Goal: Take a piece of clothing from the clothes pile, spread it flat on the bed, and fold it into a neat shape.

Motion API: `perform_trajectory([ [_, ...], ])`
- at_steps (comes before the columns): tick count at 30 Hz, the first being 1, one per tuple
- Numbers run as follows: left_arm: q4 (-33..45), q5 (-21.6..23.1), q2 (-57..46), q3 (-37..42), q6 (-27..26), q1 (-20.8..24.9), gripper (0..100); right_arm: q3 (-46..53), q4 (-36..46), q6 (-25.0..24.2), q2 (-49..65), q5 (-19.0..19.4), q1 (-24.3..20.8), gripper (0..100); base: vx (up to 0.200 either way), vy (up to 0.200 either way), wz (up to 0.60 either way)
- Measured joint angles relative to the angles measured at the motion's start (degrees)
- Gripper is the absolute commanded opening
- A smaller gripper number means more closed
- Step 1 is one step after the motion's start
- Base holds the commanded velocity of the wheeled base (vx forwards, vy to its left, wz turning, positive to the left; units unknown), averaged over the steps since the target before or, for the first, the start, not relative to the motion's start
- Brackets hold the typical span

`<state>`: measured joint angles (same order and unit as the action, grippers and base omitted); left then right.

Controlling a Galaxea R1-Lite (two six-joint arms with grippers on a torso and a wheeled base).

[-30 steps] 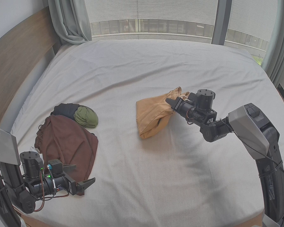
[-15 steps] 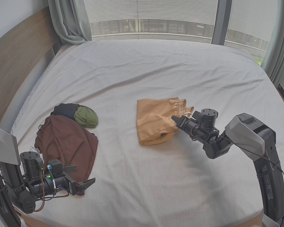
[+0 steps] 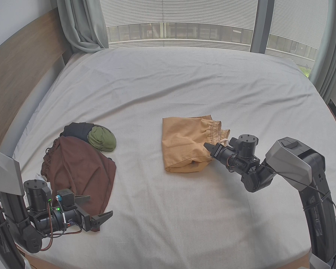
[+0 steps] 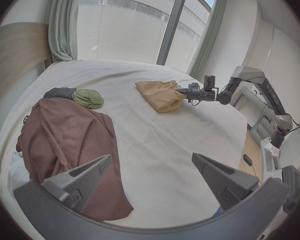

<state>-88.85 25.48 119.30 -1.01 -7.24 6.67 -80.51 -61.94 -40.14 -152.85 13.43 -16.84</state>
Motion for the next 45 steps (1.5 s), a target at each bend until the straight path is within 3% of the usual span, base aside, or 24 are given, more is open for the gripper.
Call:
perform_trajectory([
  [6, 0.00, 0.00, 0.02, 0.00, 0.00, 0.00, 100, 0.38, 0.11, 2.78, 0.78, -2.13, 1.24, 100, 0.000, 0.000, 0.00],
  [17, 0.00, 0.00, 0.05, 0.00, 0.02, 0.05, 100, 4.18, 0.82, 4.13, 9.26, -2.49, 4.07, 100, 0.000, 0.000, 0.00],
  [26, 0.00, 0.00, 0.11, 0.00, 0.02, 0.00, 100, 5.79, 1.43, 4.24, 14.53, -2.46, 0.30, 100, 0.000, 0.000, 0.00],
  [40, -0.09, 0.52, 0.11, -0.02, 0.22, -0.30, 100, 3.77, 0.30, 5.28, 5.27, -2.93, -0.91, 100, 0.000, 0.000, 0.00],
  [45, -0.09, 2.02, -0.06, -1.07, 3.22, 0.94, 100, 5.03, -2.19, 5.34, 3.80, -4.92, -0.46, 100, 0.000, 0.000, 0.00],
])
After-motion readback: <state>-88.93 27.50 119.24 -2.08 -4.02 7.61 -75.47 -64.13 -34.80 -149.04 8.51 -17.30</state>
